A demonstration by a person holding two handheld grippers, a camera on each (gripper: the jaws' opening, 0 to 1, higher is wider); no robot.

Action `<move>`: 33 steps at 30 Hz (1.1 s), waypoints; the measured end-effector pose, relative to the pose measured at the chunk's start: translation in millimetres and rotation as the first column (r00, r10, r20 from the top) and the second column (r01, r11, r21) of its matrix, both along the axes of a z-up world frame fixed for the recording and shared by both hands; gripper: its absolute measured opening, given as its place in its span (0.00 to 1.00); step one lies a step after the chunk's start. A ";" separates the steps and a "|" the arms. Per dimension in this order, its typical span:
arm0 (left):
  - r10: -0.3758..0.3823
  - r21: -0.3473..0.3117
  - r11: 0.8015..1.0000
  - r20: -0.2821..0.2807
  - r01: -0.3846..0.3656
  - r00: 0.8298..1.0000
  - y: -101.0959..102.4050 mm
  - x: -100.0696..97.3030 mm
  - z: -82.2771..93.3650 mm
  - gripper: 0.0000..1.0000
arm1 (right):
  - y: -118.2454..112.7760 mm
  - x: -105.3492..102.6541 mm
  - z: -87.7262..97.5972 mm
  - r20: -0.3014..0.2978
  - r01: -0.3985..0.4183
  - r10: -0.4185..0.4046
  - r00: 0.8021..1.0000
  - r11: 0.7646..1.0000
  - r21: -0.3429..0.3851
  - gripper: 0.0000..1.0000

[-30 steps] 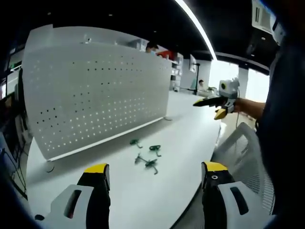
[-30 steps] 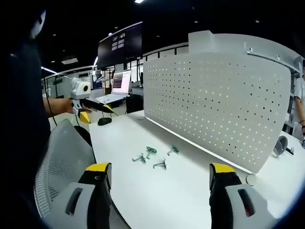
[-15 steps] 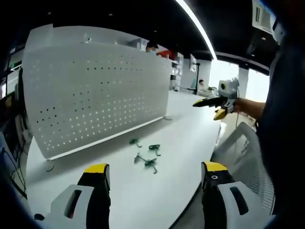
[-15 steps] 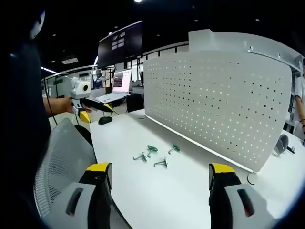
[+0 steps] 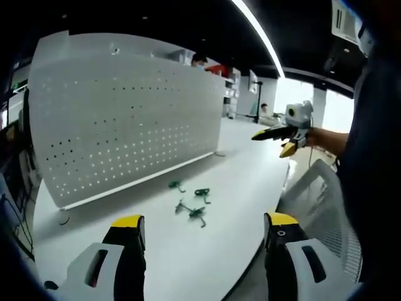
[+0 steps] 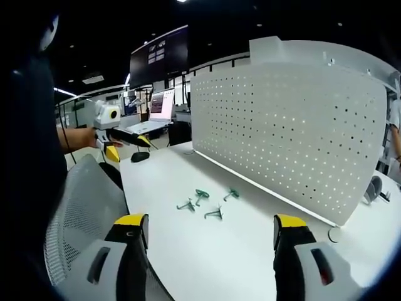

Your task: Insert the hook assembly into the mounting plate slot until the hook locks in place.

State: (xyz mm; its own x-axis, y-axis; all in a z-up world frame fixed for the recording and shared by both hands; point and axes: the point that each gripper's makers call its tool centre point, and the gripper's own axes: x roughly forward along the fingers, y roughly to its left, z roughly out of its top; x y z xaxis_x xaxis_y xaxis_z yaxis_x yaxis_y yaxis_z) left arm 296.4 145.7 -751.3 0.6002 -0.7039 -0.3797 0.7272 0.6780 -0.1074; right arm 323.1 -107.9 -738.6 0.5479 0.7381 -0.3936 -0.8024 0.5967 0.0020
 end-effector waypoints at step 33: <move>0.000 0.002 1.000 0.003 0.000 1.000 -9.3 -6.9 5.0 0.78 | 54.0 57.4 -68.9 -0.095 -0.096 0.088 0.992 0.992 -0.080 0.55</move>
